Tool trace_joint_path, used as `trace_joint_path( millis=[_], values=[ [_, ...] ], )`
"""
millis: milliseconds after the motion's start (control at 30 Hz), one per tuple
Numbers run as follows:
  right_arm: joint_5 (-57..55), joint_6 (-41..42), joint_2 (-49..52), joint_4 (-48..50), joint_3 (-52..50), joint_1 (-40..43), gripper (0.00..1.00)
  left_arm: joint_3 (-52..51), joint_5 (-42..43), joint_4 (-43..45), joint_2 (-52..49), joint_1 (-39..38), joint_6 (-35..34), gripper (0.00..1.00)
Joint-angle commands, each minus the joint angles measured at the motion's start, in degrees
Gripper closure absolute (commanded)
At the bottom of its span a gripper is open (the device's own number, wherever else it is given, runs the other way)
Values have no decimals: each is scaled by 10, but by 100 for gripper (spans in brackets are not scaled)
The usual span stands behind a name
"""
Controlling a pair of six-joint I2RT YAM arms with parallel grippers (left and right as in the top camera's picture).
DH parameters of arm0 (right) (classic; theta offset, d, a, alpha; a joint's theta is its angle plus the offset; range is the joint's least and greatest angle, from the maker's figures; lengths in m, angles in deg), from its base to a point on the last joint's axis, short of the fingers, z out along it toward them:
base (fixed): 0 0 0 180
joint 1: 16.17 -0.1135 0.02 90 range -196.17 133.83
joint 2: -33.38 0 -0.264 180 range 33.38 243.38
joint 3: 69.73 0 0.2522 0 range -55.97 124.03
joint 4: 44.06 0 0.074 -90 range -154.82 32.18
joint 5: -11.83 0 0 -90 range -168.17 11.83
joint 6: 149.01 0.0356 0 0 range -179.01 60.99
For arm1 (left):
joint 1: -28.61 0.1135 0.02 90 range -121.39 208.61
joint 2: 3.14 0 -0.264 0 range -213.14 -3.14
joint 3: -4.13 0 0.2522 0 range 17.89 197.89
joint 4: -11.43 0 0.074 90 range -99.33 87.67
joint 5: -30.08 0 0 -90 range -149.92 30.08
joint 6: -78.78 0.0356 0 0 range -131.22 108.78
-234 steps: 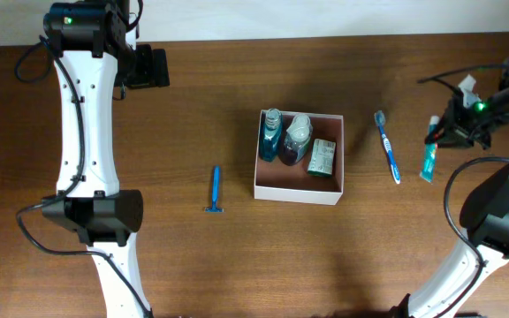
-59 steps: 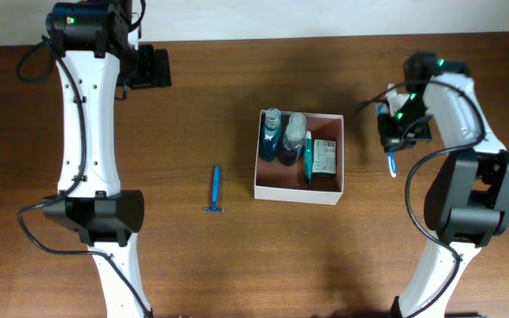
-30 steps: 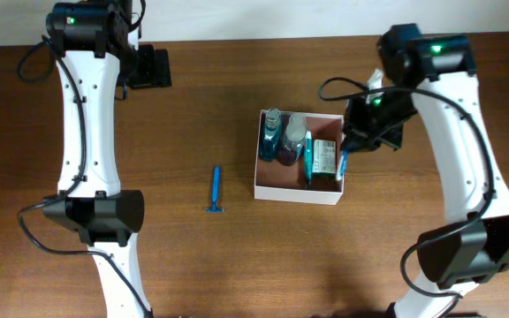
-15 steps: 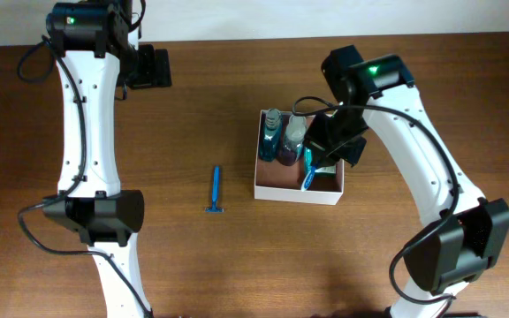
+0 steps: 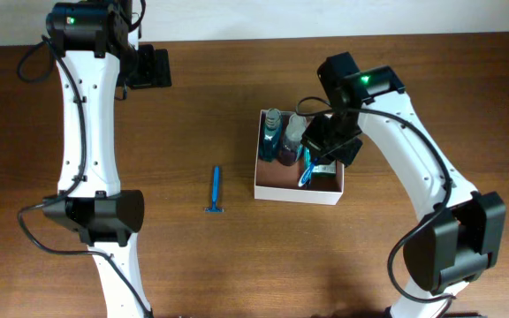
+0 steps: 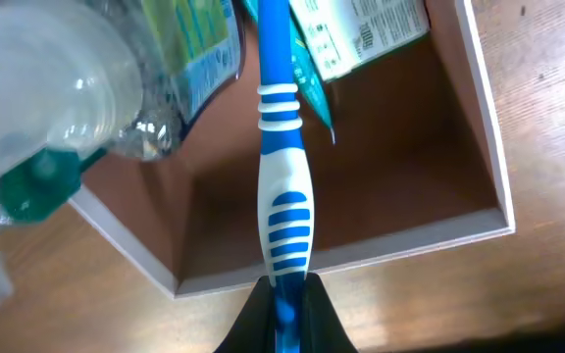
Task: Pack container
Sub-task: 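Carry the toothbrush over the pink box and lower it in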
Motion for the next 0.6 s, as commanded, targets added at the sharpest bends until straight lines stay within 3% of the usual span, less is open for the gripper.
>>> trace_joint_path(
  millis=[0, 100, 200, 300, 567],
  values=[
    [-11, 20, -2, 16, -11, -1, 96, -1, 2, 0, 7, -1, -5, 1],
    [-11, 26, -2, 23, -11, -1, 93, -1, 2, 0, 7, -1, -5, 1],
    [-11, 26, -2, 30, -11, -1, 73, -1, 2, 0, 7, -1, -5, 1],
    [-11, 26, -2, 33, -11, -1, 63, -1, 2, 0, 7, -1, -5, 1],
    [-2, 22, -3, 31, -11, 8, 59, -1, 2, 0, 7, -1, -5, 1]
  ],
)
